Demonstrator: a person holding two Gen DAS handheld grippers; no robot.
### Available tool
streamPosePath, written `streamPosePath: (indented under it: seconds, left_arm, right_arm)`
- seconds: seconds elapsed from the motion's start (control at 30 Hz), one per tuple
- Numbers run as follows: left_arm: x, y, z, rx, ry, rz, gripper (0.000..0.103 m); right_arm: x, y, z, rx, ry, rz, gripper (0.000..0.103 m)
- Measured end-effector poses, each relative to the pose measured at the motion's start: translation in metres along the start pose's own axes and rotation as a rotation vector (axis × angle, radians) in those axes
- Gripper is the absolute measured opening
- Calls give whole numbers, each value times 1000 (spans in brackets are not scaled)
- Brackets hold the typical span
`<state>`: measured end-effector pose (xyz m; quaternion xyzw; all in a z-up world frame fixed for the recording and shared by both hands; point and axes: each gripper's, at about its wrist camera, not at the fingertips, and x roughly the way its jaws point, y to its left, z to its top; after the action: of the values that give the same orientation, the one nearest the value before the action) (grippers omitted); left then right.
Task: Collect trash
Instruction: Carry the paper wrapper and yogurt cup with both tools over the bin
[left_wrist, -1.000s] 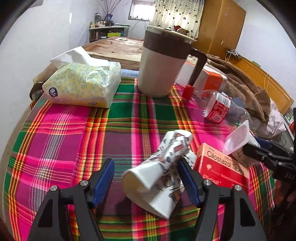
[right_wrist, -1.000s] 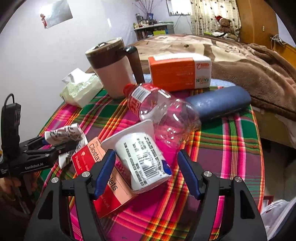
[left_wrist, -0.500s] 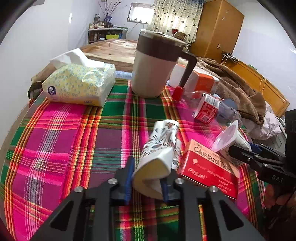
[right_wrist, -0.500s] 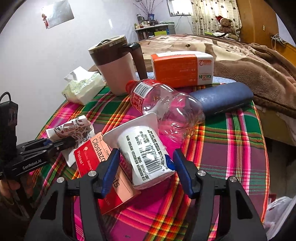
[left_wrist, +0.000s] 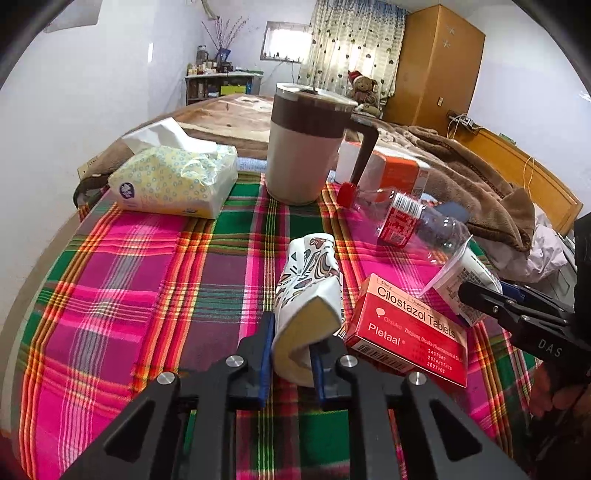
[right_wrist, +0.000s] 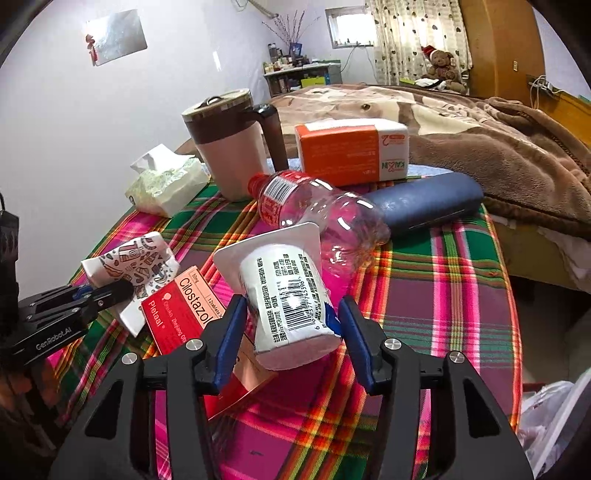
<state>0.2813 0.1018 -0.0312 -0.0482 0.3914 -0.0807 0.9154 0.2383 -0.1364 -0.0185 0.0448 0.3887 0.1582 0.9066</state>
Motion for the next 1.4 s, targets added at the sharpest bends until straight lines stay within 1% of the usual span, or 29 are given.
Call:
streamPosePath:
  seconds: [0.43, 0.57, 0.73, 0.83, 0.97, 1.2, 1.4]
  left_arm:
    - [-49, -16, -11, 3, -73, 31, 18]
    - [-71, -28, -16, 21, -114, 48, 18]
    - [-91, -49, -23, 59, -144, 34, 18]
    - [-102, -61, -27, 60, -155, 5, 18]
    - [-114, -76, -32, 72, -175, -12, 18]
    - [-131, -103, -40, 87, -196, -56, 18]
    - [-139, -145, -48, 142, -208, -112, 18]
  right_arm:
    - [-40, -8, -10, 49, -67, -6, 53]
    - [-57, -11, -14, 58, -95, -4, 53]
    - [-76, -16, -22, 66, -120, -11, 53]
    - [-89, -22, -29, 79, -133, -17, 53]
    - [-106, -29, -35, 87, -156, -24, 53]
    - [-138, -44, -47, 102, -206, -68, 53]
    - [-162, -63, -58, 132, -237, -115, 53]
